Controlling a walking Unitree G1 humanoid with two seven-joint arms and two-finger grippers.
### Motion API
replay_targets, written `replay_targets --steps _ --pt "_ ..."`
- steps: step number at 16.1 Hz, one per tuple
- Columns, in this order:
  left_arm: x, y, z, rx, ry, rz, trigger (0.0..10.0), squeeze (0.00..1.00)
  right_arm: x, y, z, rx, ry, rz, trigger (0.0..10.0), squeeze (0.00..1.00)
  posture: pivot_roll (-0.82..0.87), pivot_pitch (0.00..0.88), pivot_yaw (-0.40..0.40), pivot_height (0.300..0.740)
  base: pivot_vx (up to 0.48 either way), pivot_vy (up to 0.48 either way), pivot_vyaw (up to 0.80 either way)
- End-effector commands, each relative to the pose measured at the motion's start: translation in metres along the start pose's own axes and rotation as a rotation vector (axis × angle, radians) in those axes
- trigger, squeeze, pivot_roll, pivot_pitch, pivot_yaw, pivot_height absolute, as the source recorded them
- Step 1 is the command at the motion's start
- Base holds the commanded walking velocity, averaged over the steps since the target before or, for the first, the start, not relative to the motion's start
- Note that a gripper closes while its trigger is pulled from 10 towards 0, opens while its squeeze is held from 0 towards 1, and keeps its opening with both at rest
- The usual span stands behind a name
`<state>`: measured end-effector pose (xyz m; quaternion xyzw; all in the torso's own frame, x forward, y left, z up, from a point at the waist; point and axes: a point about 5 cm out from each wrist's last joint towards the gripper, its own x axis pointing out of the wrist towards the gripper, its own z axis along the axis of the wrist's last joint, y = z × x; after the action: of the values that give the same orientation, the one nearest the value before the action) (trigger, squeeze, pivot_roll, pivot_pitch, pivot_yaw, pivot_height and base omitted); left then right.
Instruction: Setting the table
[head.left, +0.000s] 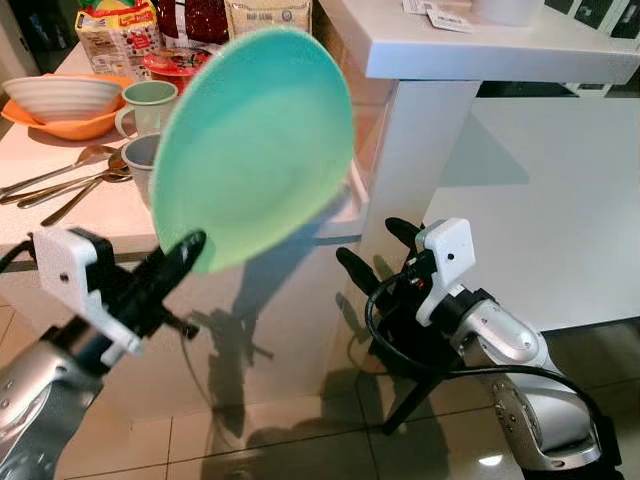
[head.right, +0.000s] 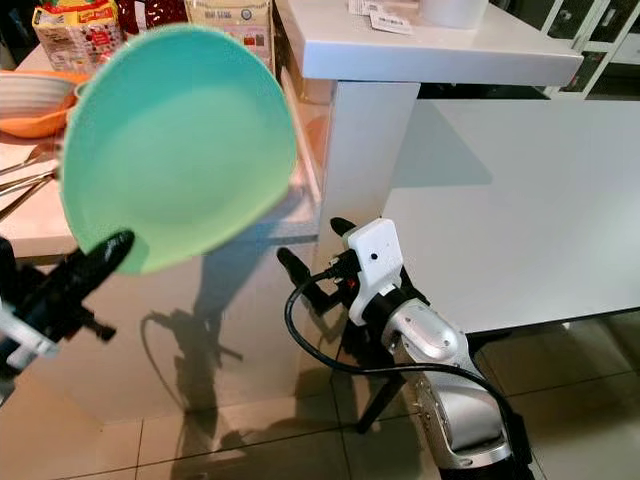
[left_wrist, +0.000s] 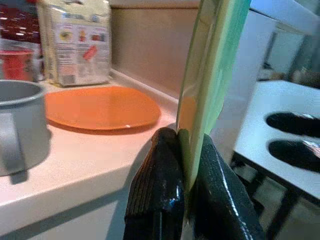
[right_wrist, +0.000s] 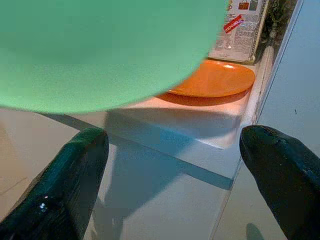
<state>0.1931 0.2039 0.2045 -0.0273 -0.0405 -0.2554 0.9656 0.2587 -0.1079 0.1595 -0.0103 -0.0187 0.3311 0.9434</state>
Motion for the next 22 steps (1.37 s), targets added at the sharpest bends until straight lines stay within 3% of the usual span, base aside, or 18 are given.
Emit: replay_targets --steps 1,7,10,13,19,22 --pt "0.002 -0.013 0.007 0.021 -0.038 -0.085 10.0 0.0 -0.005 -0.008 0.001 0.002 -0.004 -0.024 10.0 0.0 0.09 0.0 -0.064 0.74 0.0 0.0 0.0" --pt "0.016 -0.028 -0.012 0.009 -0.003 -0.149 10.0 0.0 -0.02 -0.023 -0.002 0.025 0.005 -0.102 10.0 0.0 0.08 0.0 -0.057 0.74 0.0 -0.143 0.0" --pt "0.025 -0.021 -0.027 0.017 0.001 -0.081 10.0 0.0 -0.022 -0.027 -0.003 0.03 0.006 -0.121 10.0 0.0 0.07 0.0 -0.059 0.74 0.0 -0.344 0.0" --pt "0.032 -0.03 -0.035 -0.013 0.004 -0.104 10.0 0.0 -0.023 -0.026 -0.002 0.03 0.002 -0.121 10.0 0.0 0.06 0.0 -0.054 0.74 0.0 -0.355 0.0" --pt "0.044 -0.027 -0.037 0.011 -0.019 -0.063 10.0 0.0 -0.025 -0.028 -0.001 0.033 0.0 -0.134 10.0 0.0 0.06 0.0 -0.052 0.74 0.0 -0.358 0.0" --pt "0.061 -0.022 -0.047 0.034 -0.016 0.006 10.0 0.0 -0.018 -0.032 -0.003 0.029 -0.012 -0.238 10.0 0.0 0.06 0.0 -0.052 0.74 0.0 -0.359 0.0"
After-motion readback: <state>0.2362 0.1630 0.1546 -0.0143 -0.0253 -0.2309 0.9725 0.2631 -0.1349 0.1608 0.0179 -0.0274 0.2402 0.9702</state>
